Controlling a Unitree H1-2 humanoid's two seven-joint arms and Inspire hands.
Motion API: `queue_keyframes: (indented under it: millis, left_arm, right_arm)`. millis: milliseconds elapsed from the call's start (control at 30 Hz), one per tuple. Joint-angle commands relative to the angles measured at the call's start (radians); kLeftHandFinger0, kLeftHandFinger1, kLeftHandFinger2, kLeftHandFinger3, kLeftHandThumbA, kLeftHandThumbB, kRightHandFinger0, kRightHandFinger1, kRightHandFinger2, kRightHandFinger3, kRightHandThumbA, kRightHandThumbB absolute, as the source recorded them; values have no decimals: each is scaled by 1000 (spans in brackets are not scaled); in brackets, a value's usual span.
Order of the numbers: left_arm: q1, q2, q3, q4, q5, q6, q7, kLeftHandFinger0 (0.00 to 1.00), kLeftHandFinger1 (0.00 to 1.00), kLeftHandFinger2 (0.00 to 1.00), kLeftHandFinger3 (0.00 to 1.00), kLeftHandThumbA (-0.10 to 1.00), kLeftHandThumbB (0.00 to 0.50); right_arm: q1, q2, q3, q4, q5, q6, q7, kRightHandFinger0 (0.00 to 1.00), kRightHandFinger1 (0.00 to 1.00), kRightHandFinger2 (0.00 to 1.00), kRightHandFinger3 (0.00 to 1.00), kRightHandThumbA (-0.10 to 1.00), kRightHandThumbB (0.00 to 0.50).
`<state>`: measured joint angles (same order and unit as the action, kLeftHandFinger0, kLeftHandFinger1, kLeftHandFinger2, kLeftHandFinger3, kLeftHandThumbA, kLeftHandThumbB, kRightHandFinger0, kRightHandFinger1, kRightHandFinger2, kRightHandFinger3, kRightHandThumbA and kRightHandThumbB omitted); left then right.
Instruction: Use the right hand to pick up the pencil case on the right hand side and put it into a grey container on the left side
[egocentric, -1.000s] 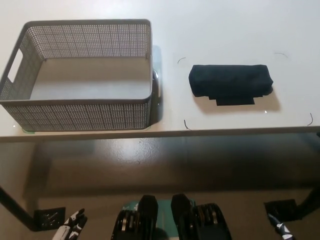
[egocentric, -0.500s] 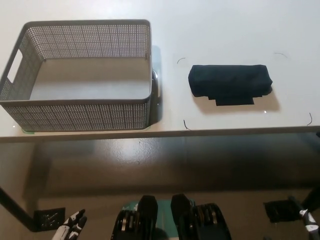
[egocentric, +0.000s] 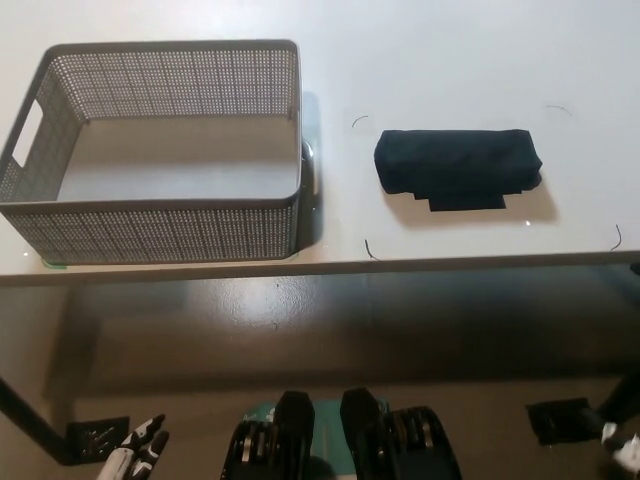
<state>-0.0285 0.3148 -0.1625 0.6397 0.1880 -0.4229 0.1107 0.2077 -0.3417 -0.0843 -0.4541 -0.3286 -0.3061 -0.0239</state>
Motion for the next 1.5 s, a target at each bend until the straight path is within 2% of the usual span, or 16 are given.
queue_keyframes:
  millis: [0,167,233,300,333,367,433,467,567,700,767,967,1033,1100,1333,1467]
  left_arm:
    - [7,27,-6,-26,-10,-47,24,1000,1000,1000,947,1000,500]
    - [13,24,-5,-29,-13,-47,18,1000,1000,1000,955,1000,500]
    - [16,25,-9,-30,-8,-47,25,1000,1000,1000,946,1000,500]
    - [20,24,-9,-33,-11,-47,22,1000,1000,1000,945,1000,500]
    - [23,24,-8,-36,-13,-47,20,1000,1000,1000,946,1000,500]
    - [23,27,-10,-36,-13,-47,19,1000,1000,1000,954,1000,500]
    - [24,27,-11,-35,-12,-47,21,1000,1000,1000,954,1000,500]
    - [24,26,-10,-35,-17,-47,19,1000,1000,1000,947,1000,500]
    - [22,23,-11,-31,-23,-47,19,1000,1000,1000,944,1000,500]
    - [22,22,-11,-28,-33,-47,13,1000,1000,1000,941,1000,500]
    - [22,22,-11,-28,-36,-47,12,1000,1000,1000,941,1000,500]
    - [28,17,-22,-14,-32,-47,22,1000,1000,1000,926,1000,500]
    - [30,15,-24,-13,-37,-47,20,1000,1000,1000,923,1000,500]
    - [29,14,-32,-11,-29,-47,29,1000,1000,1000,917,1000,500]
    - [40,17,-48,-20,-32,-47,32,1000,1000,1000,919,1000,500]
    - [45,17,-55,-28,-30,-47,35,1000,1000,1000,880,1000,500]
  right_arm:
    - [-103,-55,-20,-34,-33,87,67,1000,1000,1000,1000,843,298]
    - [-243,-113,-10,-11,-25,153,124,1000,1000,1000,1000,923,323]
    - [-321,-129,3,0,-23,213,161,1000,1000,1000,1000,919,357]
    - [-384,-149,21,15,-19,246,196,1000,1000,1000,1000,858,415]
    - [-397,-153,25,18,-17,252,204,1000,1000,1000,1000,771,399]
    - [-449,-164,43,33,-44,279,228,1000,1000,1000,1000,718,470]
    - [-499,-172,64,42,-78,321,256,1000,1000,1000,1000,684,486]
    - [-553,-179,91,51,-98,379,295,1000,1000,1000,1000,678,495]
    - [-664,-190,144,139,-137,415,339,1000,1000,1000,1000,733,489]
    - [-776,-202,196,263,-147,427,370,1000,1000,1000,1000,700,500]
    - [-825,-208,227,311,-165,443,392,1000,1000,1000,1000,724,500]
    - [-962,-213,332,485,-194,454,464,1000,1000,1000,1000,703,500]
    - [-991,-211,356,529,-202,453,473,1000,1000,1000,1000,700,500]
    - [-1036,-210,396,592,-235,460,487,1000,1000,1000,1000,753,500]
    - [-1121,-193,463,726,-254,475,520,1000,1000,1000,1000,778,500]
    - [-1154,-189,486,766,-264,499,547,1000,1000,1000,1000,787,500]
